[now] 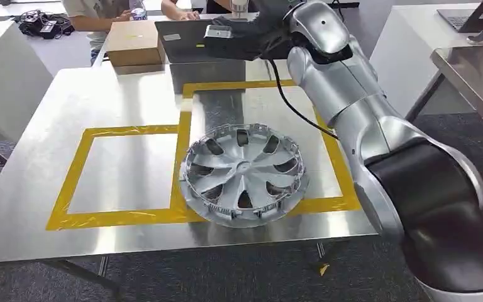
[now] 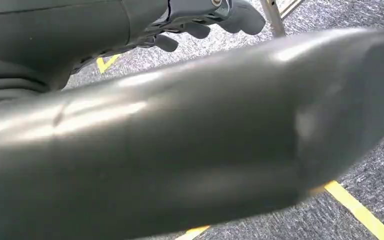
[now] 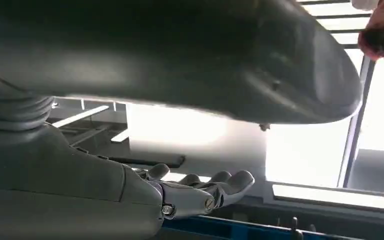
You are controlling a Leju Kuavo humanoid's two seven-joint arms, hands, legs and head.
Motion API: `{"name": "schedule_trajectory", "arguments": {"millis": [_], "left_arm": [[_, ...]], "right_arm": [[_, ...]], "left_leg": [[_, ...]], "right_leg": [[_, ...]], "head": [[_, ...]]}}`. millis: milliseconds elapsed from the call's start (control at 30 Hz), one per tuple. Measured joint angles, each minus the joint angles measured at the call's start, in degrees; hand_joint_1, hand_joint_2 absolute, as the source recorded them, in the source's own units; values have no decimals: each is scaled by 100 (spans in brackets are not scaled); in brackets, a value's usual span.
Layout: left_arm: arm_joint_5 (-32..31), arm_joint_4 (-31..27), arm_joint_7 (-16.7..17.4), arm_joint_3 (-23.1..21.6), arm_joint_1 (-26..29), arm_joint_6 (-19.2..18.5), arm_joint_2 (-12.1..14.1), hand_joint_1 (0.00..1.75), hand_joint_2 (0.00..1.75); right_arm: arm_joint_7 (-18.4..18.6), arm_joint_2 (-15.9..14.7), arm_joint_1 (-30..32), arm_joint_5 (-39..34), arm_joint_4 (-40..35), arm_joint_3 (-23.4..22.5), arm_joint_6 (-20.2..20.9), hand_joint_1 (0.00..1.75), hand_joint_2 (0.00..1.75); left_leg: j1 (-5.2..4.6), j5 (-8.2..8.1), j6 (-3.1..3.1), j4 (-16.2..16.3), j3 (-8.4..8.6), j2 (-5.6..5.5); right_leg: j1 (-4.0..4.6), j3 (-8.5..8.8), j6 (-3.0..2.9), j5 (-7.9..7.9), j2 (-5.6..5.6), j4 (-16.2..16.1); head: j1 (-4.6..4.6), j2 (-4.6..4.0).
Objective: Take the parts from the cabinet and place them on the table.
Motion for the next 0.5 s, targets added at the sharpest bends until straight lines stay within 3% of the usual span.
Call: {"name": "schedule_trajectory", "arguments": {"millis": [500], "left_arm": [[264,0,-209,112,-2,11,0,0,0]], "right_arm": [[18,-63,135,31,0,18,-205,0,0]], "left_leg": [[0,0,0,0,1,0]], "right_leg": [[1,0,0,0,0,0]], "head": [[0,0]]}}
